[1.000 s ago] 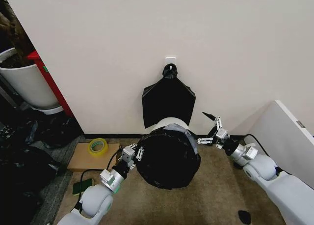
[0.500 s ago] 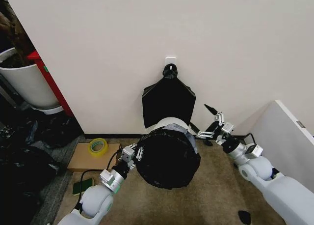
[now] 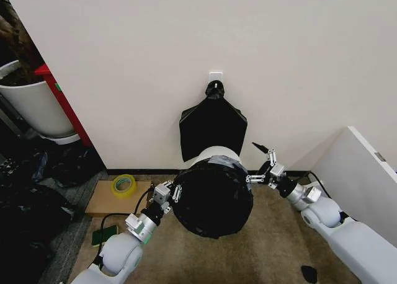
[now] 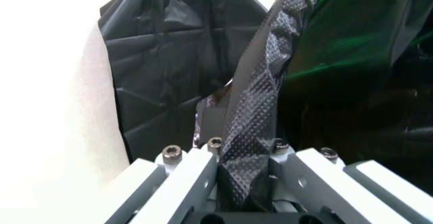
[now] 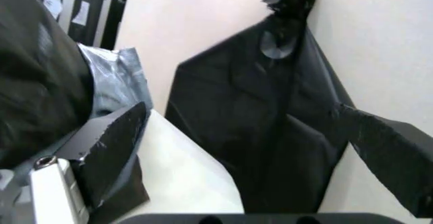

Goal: Place the garbage bag over the trash bin.

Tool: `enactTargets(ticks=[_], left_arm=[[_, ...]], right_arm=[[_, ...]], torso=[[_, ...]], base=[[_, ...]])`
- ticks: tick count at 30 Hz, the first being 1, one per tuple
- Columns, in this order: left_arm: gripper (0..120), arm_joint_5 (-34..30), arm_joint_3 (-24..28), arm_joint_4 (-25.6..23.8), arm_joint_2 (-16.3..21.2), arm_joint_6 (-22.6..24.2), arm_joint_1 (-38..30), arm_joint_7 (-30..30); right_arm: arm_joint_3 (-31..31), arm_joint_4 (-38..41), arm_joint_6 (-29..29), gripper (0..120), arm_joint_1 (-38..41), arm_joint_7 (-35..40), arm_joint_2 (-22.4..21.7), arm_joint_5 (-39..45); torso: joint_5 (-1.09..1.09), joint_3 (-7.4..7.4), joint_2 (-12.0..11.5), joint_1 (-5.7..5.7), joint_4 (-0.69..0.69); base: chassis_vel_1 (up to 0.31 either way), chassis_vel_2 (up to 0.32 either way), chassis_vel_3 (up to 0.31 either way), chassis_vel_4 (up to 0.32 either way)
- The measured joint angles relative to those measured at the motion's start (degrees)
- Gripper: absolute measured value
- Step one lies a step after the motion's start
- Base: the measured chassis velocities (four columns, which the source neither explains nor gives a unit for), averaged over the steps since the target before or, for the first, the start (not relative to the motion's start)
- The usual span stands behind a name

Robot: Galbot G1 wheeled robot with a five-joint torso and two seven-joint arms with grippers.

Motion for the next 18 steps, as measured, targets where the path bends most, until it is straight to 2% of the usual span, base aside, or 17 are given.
enactTargets(ticks=[5,9,10,11,13,14,16,17,18], left_arm=[[1,-0.22,0.06,0.54,-0.30,-0.03,-0.13,-0.01],[1,-2.07,0.06,1.02,-1.10,0.88,-0.28,-1.51],[1,-2.84,0.06,1.09,-1.38,1.84,-0.31,-2.54],[1,-3.66,0.06,1.11,-1.77,4.02,-0.37,-4.42],[1,-5.50,0.06,0.95,-2.19,8.19,-0.52,-7.86],[1,-5.50,0.06,0.95,-2.19,8.19,-0.52,-7.86],[1,-10.72,0.06,-0.30,-2.49,13.23,-0.80,-11.87],[1,-10.72,0.06,-0.30,-2.49,13.23,-0.80,-11.87],[1,-15.37,0.02,-1.47,-2.82,16.76,-1.08,-15.07]], right_arm=[[0.05,-0.95,0.88,100,0.46,0.74,0.72,-0.03],[-0.12,0.41,2.58,100,0.31,5.79,2.32,0.46],[-0.40,1.49,3.05,100,0.11,9.57,3.22,-0.07],[-0.85,3.39,3.25,100,-0.19,17.55,4.67,-2.55],[-1.11,6.97,1.96,100,-0.96,28.19,6.40,-7.44],[-1.11,6.97,1.96,100,-0.96,28.19,6.40,-7.44],[-1.13,10.67,0.40,100,-2.64,32.78,6.93,-10.08],[-1.13,10.67,0.40,100,-2.64,32.78,6.93,-10.08],[-1.15,12.86,-0.16,100,-3.88,34.01,6.97,-11.74]], torso=[[0.00,0.00,0.00,0.00,0.00],[-0.02,0.00,0.00,0.00,-0.01],[-0.03,0.00,0.00,0.00,-0.01],[0.01,0.00,0.00,0.00,0.00],[-0.01,0.00,0.00,0.00,0.01],[-0.01,0.00,0.00,0.00,0.01],[-0.02,0.00,0.00,0.00,0.01],[-0.02,0.00,0.00,0.00,0.01],[-0.02,0.00,0.00,0.00,0.00]], base=[[0.000,0.000,0.000,0.000],[0.000,0.000,0.000,0.000],[0.000,0.000,0.000,0.000],[0.000,0.000,0.000,0.000],[0.000,0.000,0.000,0.000],[0.000,0.000,0.000,0.000],[0.000,0.000,0.000,0.000],[0.000,0.000,0.000,0.000],[0.000,0.000,0.000,0.000]])
